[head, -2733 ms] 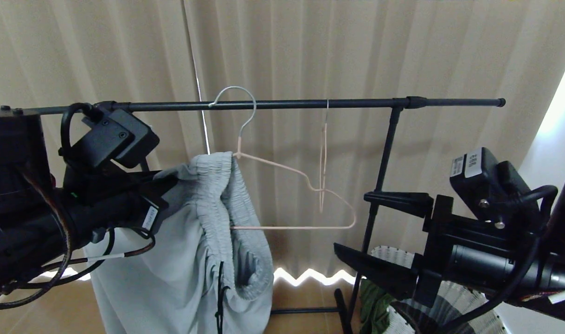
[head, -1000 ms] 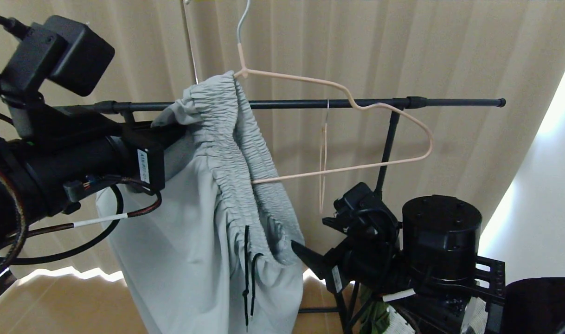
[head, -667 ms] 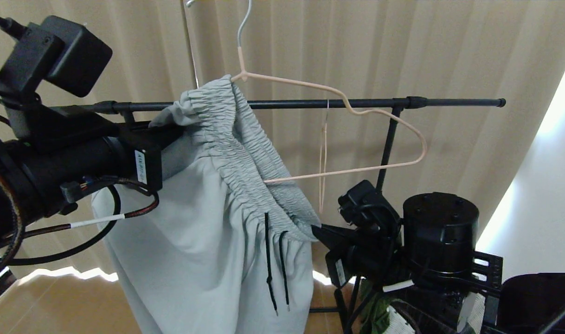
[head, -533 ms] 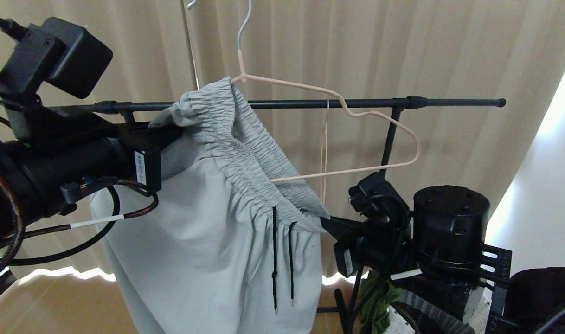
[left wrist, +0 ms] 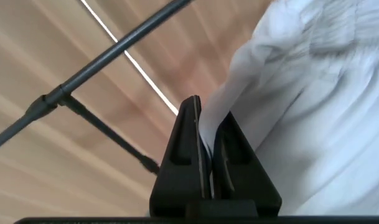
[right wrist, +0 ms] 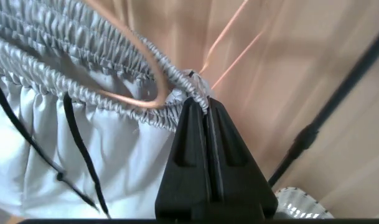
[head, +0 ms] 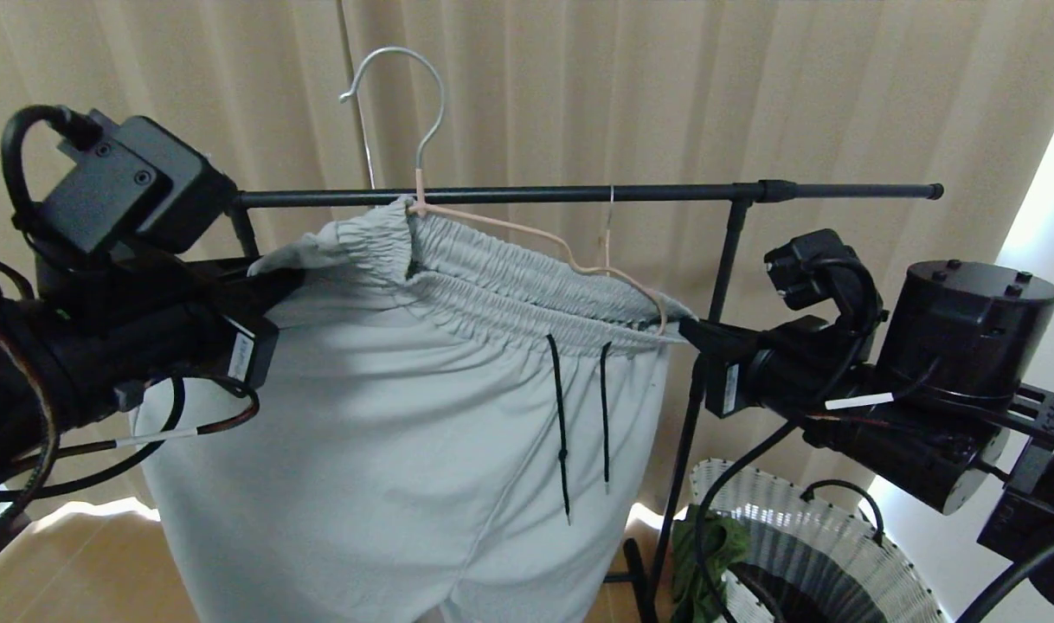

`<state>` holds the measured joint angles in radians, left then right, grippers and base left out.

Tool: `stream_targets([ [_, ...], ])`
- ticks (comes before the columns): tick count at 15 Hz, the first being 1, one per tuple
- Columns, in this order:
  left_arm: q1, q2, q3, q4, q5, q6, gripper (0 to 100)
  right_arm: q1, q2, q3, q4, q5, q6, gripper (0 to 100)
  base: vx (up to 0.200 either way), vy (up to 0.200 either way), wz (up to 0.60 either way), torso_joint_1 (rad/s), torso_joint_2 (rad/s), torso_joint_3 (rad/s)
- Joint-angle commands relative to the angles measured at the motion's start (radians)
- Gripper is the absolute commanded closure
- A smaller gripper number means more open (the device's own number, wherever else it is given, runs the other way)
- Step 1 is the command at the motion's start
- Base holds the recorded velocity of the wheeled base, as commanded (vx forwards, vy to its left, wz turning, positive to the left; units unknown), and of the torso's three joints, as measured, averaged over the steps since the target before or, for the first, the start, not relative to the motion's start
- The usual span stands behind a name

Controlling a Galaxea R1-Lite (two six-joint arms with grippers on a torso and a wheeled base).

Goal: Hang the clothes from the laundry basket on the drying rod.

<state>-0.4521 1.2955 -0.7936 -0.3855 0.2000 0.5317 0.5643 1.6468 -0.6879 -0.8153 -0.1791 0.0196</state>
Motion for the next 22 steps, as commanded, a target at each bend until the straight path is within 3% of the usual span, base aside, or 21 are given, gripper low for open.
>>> stream_targets([
  [1,0.012,0.004,0.034,-0.016,0.006,0.022,100,-0.012,-0.010,-0.001,-0.001,0.000,0.000,100,0.000,0.000,0.00,0.000,0.00,0.000],
  [4,0.061,0.007,0.086,-0.023,0.007,0.105,100,-0.014,-0.016,-0.002,-0.002,0.001,-0.001,100,0.000,0.000,0.00,0.000,0.00,0.000],
  [6,0.059,0.018,0.086,-0.023,0.012,0.102,100,0.011,-0.013,-0.002,0.001,0.004,-0.003,100,0.000,0.000,0.00,0.000,0.00,0.000],
  [11,0.050,0.039,0.083,-0.055,0.101,0.025,100,0.175,-0.013,-0.012,-0.005,0.015,-0.003,100,0.000,0.000,0.00,0.000,0.00,0.000],
  [14,0.036,0.056,0.082,-0.056,0.102,-0.050,100,0.197,-0.012,-0.009,-0.005,0.058,-0.003,100,0.000,0.000,0.00,0.000,0.00,0.000],
  [15,0.036,0.056,0.082,-0.056,0.104,-0.061,100,0.201,-0.007,-0.007,-0.007,0.058,-0.001,0,0.000,0.000,0.00,0.000,0.00,0.000],
  [22,0.032,0.064,0.076,-0.056,0.131,-0.108,100,0.183,-0.036,0.001,-0.008,0.070,-0.001,0,0.000,0.000,0.00,0.000,0.00,0.000],
])
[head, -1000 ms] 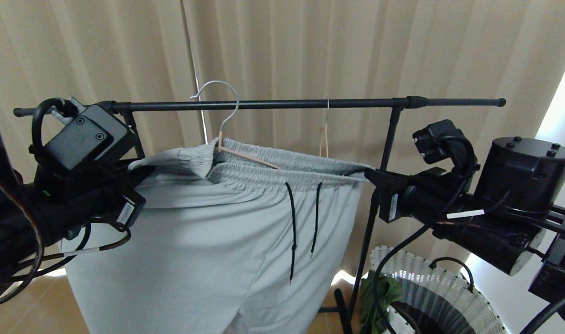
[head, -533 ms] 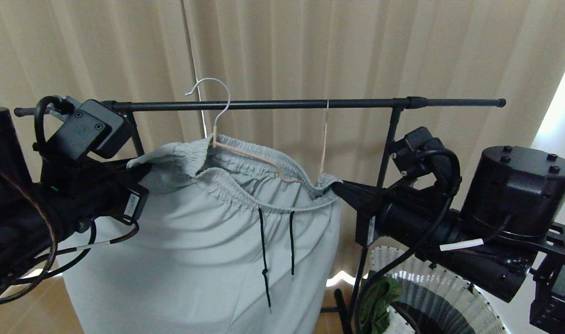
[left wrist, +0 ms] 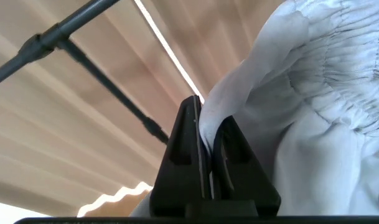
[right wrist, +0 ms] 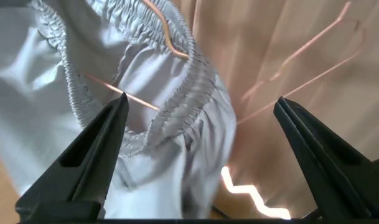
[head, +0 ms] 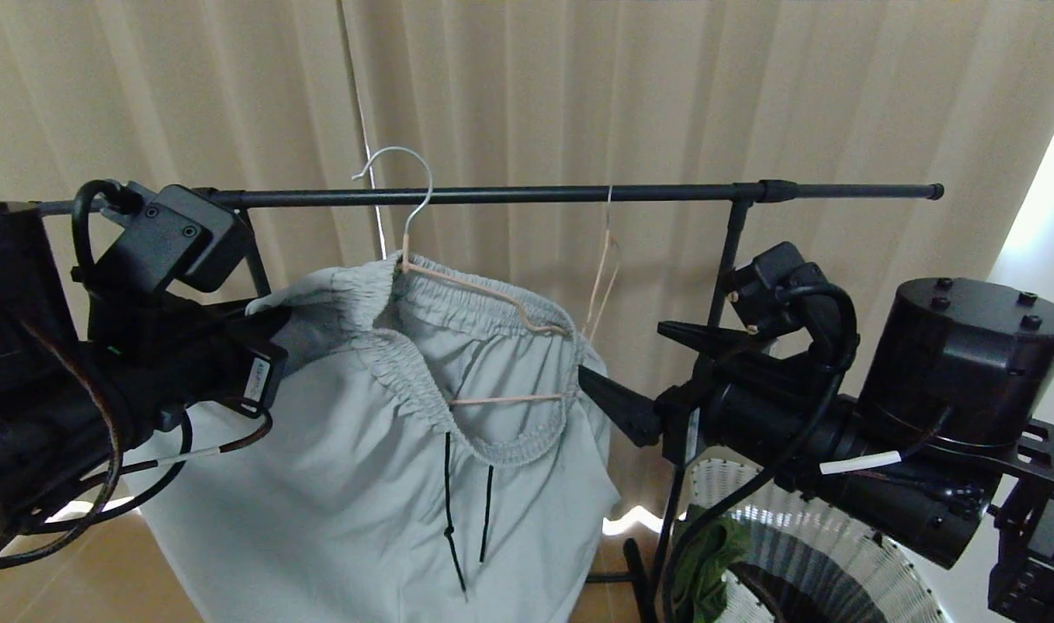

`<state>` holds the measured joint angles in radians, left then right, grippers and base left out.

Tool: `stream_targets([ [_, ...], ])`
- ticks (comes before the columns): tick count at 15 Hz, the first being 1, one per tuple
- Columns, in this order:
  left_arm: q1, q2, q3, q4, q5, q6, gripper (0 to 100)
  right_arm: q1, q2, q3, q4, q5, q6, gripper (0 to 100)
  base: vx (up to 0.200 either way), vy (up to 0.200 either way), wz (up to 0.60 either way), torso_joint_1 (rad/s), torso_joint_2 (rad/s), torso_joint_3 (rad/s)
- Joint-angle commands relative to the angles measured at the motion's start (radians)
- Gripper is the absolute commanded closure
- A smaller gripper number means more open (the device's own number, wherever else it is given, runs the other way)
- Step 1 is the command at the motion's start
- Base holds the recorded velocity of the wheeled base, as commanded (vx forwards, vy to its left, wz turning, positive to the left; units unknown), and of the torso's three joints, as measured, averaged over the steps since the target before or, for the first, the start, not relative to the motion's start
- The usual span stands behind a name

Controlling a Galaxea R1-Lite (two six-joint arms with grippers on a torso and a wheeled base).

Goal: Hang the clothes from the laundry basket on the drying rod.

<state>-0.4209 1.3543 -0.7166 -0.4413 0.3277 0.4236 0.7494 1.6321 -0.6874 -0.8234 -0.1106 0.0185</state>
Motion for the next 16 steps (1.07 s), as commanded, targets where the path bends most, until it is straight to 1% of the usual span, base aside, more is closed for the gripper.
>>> stream_targets([
  [1,-0.001,0.003,-0.001,-0.001,0.019,-0.006,100,-0.002,-0.034,0.006,0.001,0.045,0.000,0,0.000,0.000,0.00,0.000,0.00,0.000],
  [2,-0.003,0.003,0.000,0.001,0.021,-0.016,100,-0.001,-0.041,0.022,0.000,0.075,-0.002,0,0.000,0.000,0.00,0.000,0.00,0.000],
  [4,-0.003,0.003,0.002,0.001,0.021,-0.036,100,-0.001,-0.044,0.012,0.000,0.085,-0.008,0,0.000,0.000,0.00,0.000,0.00,0.000],
  [5,-0.004,0.005,0.002,0.001,0.021,-0.054,100,-0.002,-0.041,-0.012,0.001,0.085,-0.023,0,0.000,0.000,0.00,0.000,0.00,0.000],
  [6,-0.022,0.005,0.002,0.001,0.021,-0.059,100,-0.002,-0.035,-0.055,0.013,0.085,-0.089,0,0.000,0.000,0.00,0.000,0.00,0.000],
  [7,-0.050,0.003,-0.003,0.001,0.019,-0.059,100,-0.002,-0.023,-0.089,0.018,0.086,-0.173,0,0.000,0.000,0.00,0.000,0.00,0.000],
  [9,-0.090,0.005,-0.014,-0.001,0.014,-0.068,100,0.001,0.041,-0.133,0.035,0.085,-0.296,0,0.000,0.000,0.00,0.000,0.00,0.000],
  [10,-0.113,0.003,-0.009,-0.001,0.010,-0.088,100,0.001,0.081,-0.150,0.033,0.081,-0.333,0,0.000,0.000,0.00,0.000,0.00,0.000],
  [12,-0.147,0.000,-0.009,-0.001,0.007,-0.106,100,0.002,0.137,-0.170,0.023,0.077,-0.359,0,0.000,0.000,0.00,0.000,0.00,0.000],
  [14,-0.148,-0.001,-0.007,-0.001,0.002,-0.103,100,0.001,0.152,-0.202,0.026,0.075,-0.362,0,0.000,0.000,0.00,0.000,0.00,0.000],
  [15,-0.148,-0.001,0.000,-0.001,-0.016,-0.098,100,-0.004,0.160,-0.233,0.029,0.074,-0.362,0,0.000,0.000,0.00,0.000,0.00,0.000],
  [16,-0.148,-0.001,0.003,-0.001,-0.033,-0.097,100,-0.005,0.160,-0.242,0.029,0.074,-0.365,0,0.000,0.000,0.00,0.000,0.00,0.000],
])
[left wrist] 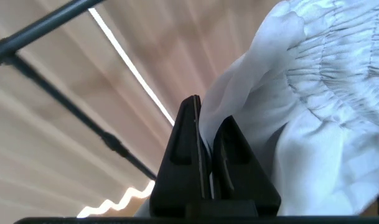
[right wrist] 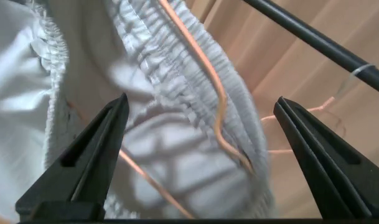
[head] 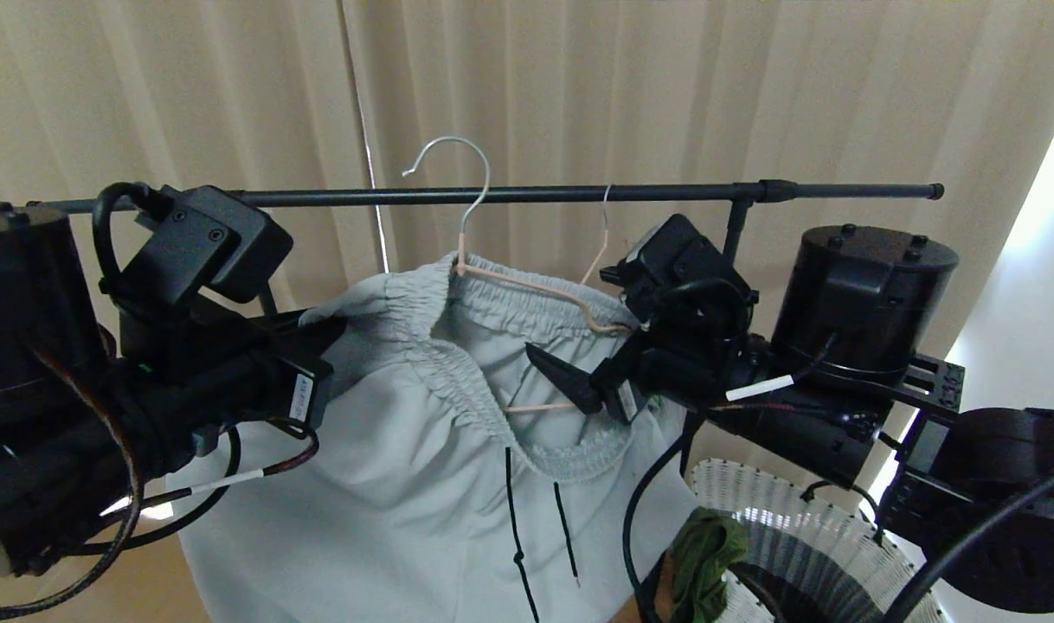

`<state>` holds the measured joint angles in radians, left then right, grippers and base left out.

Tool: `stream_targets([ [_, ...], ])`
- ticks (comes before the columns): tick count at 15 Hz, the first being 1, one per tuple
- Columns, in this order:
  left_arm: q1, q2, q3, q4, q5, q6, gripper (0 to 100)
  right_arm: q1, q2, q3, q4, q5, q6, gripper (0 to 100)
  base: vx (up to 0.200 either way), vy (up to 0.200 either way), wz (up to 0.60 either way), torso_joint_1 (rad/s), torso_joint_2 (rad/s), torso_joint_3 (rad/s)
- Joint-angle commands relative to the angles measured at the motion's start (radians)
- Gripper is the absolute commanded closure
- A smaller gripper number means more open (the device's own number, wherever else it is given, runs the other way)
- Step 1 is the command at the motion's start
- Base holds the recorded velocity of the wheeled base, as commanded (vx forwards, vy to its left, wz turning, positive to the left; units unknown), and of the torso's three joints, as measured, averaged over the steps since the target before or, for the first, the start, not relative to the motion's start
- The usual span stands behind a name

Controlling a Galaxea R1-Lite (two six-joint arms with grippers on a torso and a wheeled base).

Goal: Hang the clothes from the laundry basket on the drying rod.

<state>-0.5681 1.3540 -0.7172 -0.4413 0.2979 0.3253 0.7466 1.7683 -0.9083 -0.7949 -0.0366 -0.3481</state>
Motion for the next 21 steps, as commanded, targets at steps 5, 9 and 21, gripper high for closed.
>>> stream_targets([
  [5,-0.001,-0.012,0.032,-0.001,-0.042,0.044,100,-0.024,0.062,-0.075,-0.006,0.007,-0.057,0,0.000,0.000,0.00,0.000,0.00,0.000],
  [9,-0.001,-0.030,0.036,-0.001,-0.072,0.046,100,-0.029,0.077,-0.087,-0.007,0.012,-0.057,0,0.000,0.000,0.00,0.000,0.00,0.000],
  [21,-0.007,-0.046,0.044,-0.001,-0.100,0.046,100,-0.026,0.086,-0.078,-0.009,0.017,0.009,100,0.000,0.000,0.00,0.000,0.00,0.000],
])
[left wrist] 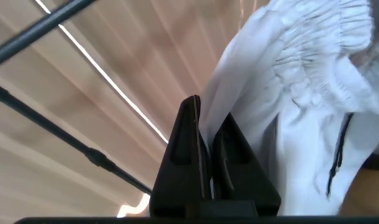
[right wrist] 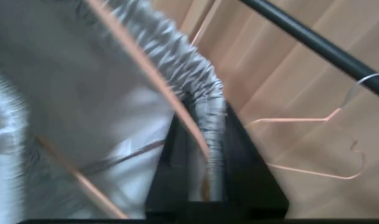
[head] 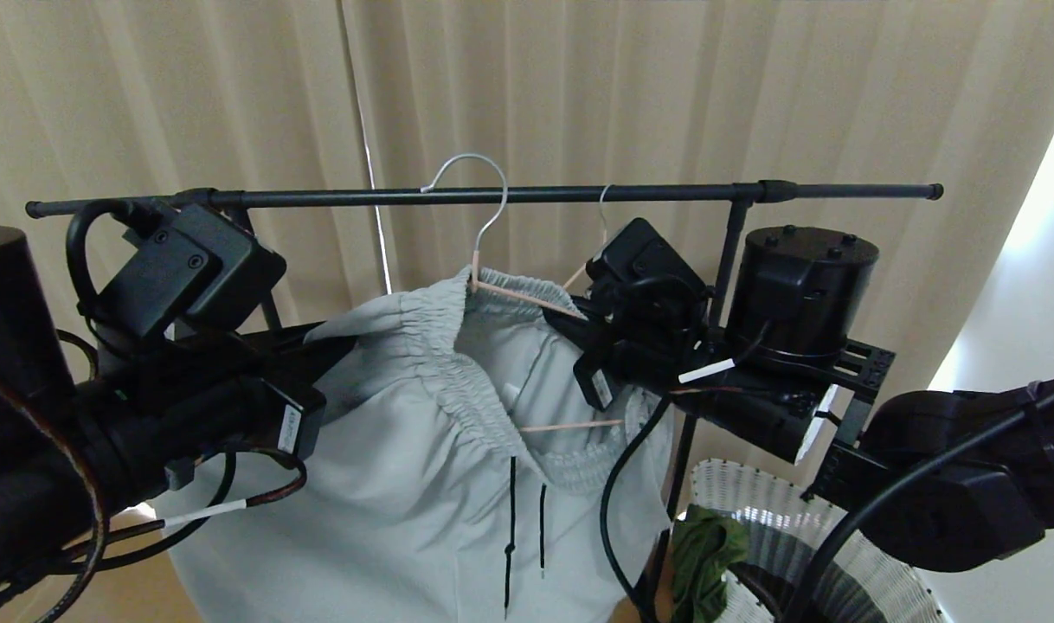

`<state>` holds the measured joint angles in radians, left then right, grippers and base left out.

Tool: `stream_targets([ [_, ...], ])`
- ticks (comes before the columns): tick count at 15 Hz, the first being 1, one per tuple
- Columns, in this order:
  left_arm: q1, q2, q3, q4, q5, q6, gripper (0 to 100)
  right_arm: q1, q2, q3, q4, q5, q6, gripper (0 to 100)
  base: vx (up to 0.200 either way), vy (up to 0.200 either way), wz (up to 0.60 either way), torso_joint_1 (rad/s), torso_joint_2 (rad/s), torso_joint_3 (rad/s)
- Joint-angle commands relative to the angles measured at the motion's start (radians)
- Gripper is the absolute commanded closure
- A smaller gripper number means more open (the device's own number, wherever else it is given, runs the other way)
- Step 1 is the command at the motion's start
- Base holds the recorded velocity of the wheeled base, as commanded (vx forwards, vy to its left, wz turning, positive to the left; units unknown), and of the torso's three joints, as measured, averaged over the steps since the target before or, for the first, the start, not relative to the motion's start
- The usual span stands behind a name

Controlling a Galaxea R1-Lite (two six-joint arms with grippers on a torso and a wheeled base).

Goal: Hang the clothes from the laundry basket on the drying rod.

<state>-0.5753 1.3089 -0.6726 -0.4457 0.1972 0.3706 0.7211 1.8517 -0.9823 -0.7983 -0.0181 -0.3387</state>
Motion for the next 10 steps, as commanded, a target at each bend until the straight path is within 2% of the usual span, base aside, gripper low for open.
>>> stream_targets([
  [1,0.000,0.000,-0.001,0.004,0.001,-0.001,100,0.000,0.003,-0.001,-0.006,-0.002,0.007,100,0.000,0.000,0.00,0.000,0.00,0.000],
  [8,0.006,-0.007,0.019,0.002,0.002,-0.001,100,0.005,-0.003,0.007,-0.055,-0.008,-0.003,100,0.000,0.000,0.00,0.000,0.00,0.000],
  [9,0.006,-0.007,0.018,0.002,0.002,-0.001,0,0.005,-0.003,0.007,-0.055,-0.010,-0.011,100,0.000,0.000,0.00,0.000,0.00,0.000],
  [10,0.005,-0.008,0.013,0.002,0.002,-0.001,0,0.005,-0.006,0.008,-0.055,-0.010,-0.037,100,0.000,0.000,0.00,0.000,0.00,0.000],
])
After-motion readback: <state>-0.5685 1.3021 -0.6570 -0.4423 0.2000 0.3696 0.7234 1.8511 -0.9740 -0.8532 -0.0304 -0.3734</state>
